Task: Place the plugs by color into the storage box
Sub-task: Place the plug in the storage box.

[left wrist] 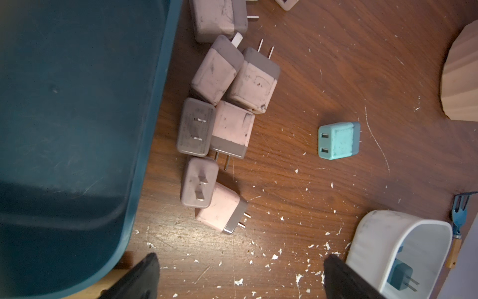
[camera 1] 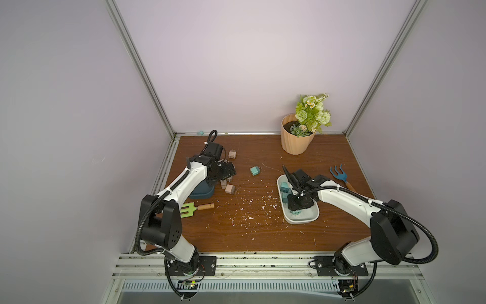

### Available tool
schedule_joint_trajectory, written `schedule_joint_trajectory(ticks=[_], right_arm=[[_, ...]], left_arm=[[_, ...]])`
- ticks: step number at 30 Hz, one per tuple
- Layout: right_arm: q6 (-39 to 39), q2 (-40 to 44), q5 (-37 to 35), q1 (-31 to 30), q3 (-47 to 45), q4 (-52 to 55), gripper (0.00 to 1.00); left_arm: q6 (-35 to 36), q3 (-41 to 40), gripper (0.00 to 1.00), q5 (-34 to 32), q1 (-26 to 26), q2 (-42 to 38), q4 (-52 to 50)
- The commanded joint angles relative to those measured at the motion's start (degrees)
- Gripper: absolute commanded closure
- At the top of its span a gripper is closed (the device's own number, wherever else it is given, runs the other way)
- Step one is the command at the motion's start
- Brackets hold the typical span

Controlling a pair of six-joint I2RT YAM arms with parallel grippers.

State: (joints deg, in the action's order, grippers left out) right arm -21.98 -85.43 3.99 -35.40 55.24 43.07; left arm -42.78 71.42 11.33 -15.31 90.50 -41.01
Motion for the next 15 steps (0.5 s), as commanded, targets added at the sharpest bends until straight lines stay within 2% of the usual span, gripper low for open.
schedule_joint_trajectory(ticks=[1,9,15], right_arm=[[0.95,-1.8,1.08,-0.62,-0.68,-3.3,0.6],[2.35,-5.86,1.6,-0.59,-1.92,-5.39,0.58],[2.8,-4.65,0.09,-0.64,0.74,-2.28,0.44]], left_arm=[[0.07,1.34,0.0,-0.34,-0.43,0.76,-0.78],[-0.02,0.94,0.0,-0.52,-0.43,0.69,-0.73],[-0.02,0.47,0.0,-0.42,-0.44,0.37,-0.73]])
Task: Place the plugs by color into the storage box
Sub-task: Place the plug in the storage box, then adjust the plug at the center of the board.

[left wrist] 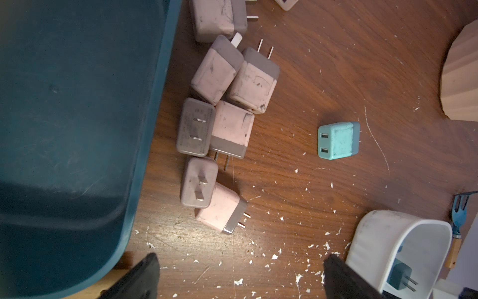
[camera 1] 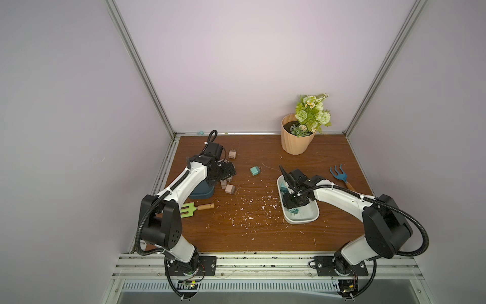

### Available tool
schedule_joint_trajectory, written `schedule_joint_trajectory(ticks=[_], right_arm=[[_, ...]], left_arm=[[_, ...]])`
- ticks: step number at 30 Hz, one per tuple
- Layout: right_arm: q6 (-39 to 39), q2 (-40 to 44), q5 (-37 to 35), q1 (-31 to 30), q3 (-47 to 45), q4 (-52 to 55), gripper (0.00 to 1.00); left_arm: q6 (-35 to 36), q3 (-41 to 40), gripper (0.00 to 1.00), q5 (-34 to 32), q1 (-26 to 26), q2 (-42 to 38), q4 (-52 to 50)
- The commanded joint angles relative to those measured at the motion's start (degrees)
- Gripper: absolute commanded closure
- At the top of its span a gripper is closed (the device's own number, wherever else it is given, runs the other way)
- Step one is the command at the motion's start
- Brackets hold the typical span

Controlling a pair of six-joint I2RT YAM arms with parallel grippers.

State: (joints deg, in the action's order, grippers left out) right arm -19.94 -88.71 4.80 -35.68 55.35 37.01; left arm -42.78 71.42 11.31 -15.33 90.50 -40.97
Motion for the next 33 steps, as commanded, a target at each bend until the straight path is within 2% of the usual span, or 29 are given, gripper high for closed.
schedule_joint_trajectory(ticks=[1,5,9,11,25,33], right_arm=[[0.77,-0.85,-0.97,-0.31,1.56,4.82,0.41],[0.56,1.37,-2.65,-0.35,6.19,9.21,0.36],[1.75,0.4,-7.1,-1.36,16.44,16.16,0.34],[2.26,-1.67,-6.74,-1.49,22.11,17.83,0.32],[7.0,-31.5,2.38,-2.56,55.91,17.04,0.19],[4.49,-45.48,0.53,-2.55,72.17,16.95,0.17]], left_arm=[[-0.02,0.55,0.0,-0.28,-0.42,0.4,-0.82],[-0.08,1.46,0.0,-0.07,-0.4,1.04,-0.83],[-0.41,2.66,0.0,-0.09,-0.4,1.76,-0.78],[-0.47,3.02,0.0,-0.1,-0.44,2.3,-0.78],[-1.53,2.0,0.0,-1.33,-0.43,0.96,-0.79],[-2.18,0.03,0.0,-1.72,-0.12,-0.8,-0.87]])
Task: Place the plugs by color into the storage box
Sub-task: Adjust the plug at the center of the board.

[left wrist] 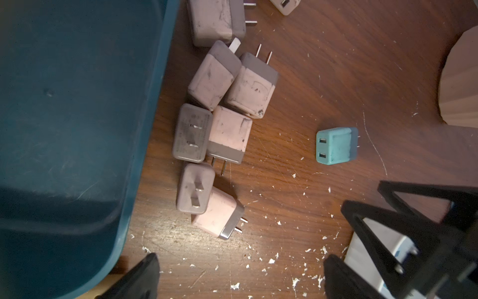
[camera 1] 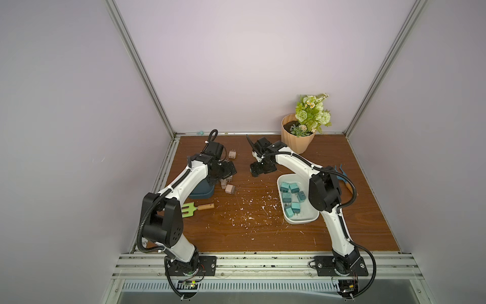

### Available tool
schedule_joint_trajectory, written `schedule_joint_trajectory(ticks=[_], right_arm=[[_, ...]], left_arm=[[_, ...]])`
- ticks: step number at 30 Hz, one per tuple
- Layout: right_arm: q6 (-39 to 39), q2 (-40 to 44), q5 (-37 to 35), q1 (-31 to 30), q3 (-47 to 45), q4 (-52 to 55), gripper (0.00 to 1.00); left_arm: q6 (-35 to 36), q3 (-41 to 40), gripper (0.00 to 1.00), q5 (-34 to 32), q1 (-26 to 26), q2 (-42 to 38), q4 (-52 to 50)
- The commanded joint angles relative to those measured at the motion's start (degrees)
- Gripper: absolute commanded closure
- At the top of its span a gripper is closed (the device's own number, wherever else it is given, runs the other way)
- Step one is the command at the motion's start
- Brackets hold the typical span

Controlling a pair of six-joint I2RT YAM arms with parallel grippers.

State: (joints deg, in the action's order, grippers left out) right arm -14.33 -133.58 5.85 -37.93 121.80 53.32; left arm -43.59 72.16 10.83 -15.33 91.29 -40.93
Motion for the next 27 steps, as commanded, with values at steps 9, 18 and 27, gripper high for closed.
schedule_joint_trajectory(ticks=[9,18,27], right_arm=[[-6.76,-8.2,-6.15,-0.24,13.21,-3.03,0.16],[-7.38,-11.9,-8.9,1.19,13.95,-3.68,0.16],[-5.56,-11.14,-8.89,1.42,10.29,-3.18,0.17]], left_arm=[[-1.54,-1.47,0.0,-1.07,0.37,-2.51,-0.91],[-1.32,-2.53,0.0,-0.9,0.35,-3.06,-0.91],[-0.97,-2.31,0.0,-0.47,0.4,-2.95,-0.91]])
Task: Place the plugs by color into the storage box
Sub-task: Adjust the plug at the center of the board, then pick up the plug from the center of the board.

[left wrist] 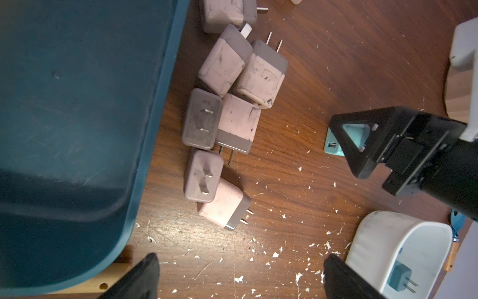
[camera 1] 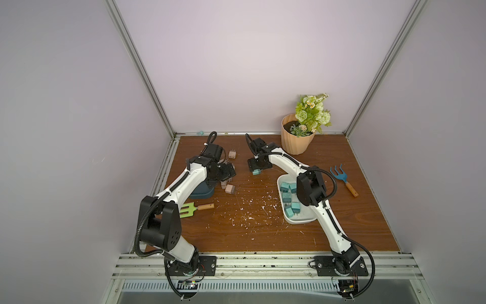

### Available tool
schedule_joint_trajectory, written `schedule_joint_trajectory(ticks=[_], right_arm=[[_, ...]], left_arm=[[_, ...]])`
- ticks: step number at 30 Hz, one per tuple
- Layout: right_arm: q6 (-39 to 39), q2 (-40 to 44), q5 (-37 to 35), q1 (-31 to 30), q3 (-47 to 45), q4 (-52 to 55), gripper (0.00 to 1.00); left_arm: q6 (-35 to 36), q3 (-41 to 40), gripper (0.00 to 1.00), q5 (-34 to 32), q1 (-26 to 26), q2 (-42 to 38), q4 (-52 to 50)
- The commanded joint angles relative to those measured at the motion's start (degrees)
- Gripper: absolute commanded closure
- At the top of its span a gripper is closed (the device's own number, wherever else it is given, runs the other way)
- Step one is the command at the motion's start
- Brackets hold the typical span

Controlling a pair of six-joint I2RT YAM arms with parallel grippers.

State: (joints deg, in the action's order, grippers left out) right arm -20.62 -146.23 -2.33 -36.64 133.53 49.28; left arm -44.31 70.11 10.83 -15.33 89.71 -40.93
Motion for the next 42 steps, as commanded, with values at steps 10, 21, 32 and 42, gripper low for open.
schedule_joint_trajectory(ticks=[10,21,32,42], right_arm=[[4.64,10.17,-3.77,0.44,-14.79,-0.83,0.16],[6.98,15.72,-3.56,5.45,-17.1,0.46,0.16],[1.0,13.08,3.44,7.21,-6.26,3.29,0.15],[3.0,4.31,7.45,7.22,2.88,4.34,0.15]], left_arm=[[0.37,0.05,0.0,-0.27,0.38,-0.26,-0.76],[0.62,0.12,0.0,-0.02,0.41,0.71,-0.21],[1.24,2.03,0.0,0.73,0.9,3.07,0.04],[1.97,3.96,0.0,1.85,1.41,4.69,-0.12]])
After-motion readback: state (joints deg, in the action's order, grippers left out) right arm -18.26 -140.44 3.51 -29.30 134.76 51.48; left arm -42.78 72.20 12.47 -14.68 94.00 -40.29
